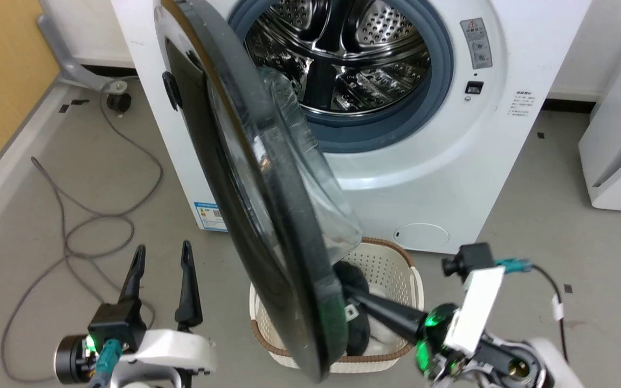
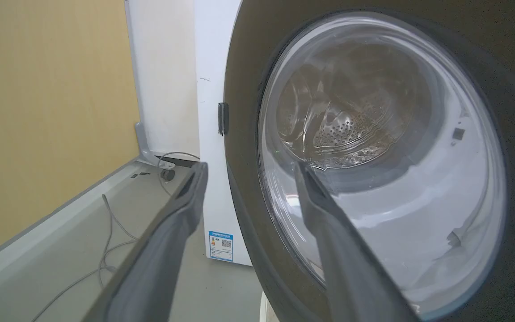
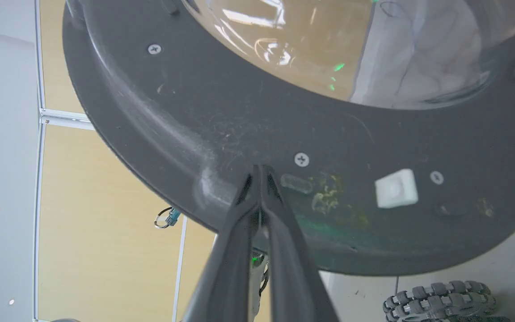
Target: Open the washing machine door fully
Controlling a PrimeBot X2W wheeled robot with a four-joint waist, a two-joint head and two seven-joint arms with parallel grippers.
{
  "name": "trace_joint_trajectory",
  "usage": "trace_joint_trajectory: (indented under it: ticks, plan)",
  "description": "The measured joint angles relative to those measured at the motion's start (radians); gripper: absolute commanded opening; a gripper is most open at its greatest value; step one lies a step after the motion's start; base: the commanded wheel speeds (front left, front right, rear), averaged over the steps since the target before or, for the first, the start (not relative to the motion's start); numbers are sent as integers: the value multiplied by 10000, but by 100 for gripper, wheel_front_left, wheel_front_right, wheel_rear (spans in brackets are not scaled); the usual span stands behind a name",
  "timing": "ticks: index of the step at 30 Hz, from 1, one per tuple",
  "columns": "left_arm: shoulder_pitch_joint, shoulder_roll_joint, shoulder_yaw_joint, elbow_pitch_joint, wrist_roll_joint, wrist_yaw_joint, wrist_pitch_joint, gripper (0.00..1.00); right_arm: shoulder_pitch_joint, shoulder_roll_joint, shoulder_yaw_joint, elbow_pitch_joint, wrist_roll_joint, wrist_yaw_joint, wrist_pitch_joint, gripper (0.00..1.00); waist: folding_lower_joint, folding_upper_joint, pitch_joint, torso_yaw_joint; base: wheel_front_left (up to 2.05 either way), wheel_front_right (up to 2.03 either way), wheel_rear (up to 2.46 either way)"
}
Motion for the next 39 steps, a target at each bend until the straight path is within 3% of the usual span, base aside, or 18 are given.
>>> trace_joint_trajectory:
  ticks: [10, 16, 20, 24, 30, 34, 39]
  plan:
    - [195, 0, 92, 176, 0, -31, 0, 100, 510, 228, 13, -109, -59, -2, -698, 0, 0, 0, -262, -198, 0, 0, 0]
    - [307, 0, 174, 211, 17, -58, 0, 100, 697, 169, -560, -966, -821, -2, -2031, 0, 1, 0, -379, -327, 0, 0, 0]
    - [307, 0, 194, 184, 40, -140, 0, 100, 857, -104, -892, -1774, -1801, 0, -3559, 0, 1, 0, -444, -374, 0, 0, 0]
    - [307, -2, 215, 61, 77, -270, 0, 100, 893, -640, -932, -2326, -3417, 0, -5754, 0, 1, 0, -476, -430, 0, 0, 0]
    - [308, 0, 301, -44, 79, -447, 0, 100, 897, -1787, -583, -2034, -6456, 0, -9267, 0, 2, 0, -522, -500, 0, 0, 0]
    - [325, 0, 408, -77, 92, -472, 0, 100, 925, -1870, -1074, -1664, -8650, 2, -9722, 0, 2, 0, -567, -547, 0, 0, 0]
    - [373, -2, 462, -113, 121, -491, 0, 100, 1360, -1083, -2600, -2222, -11843, 2, -9752, 0, 2, 0, -582, -594, 0, 0, 0]
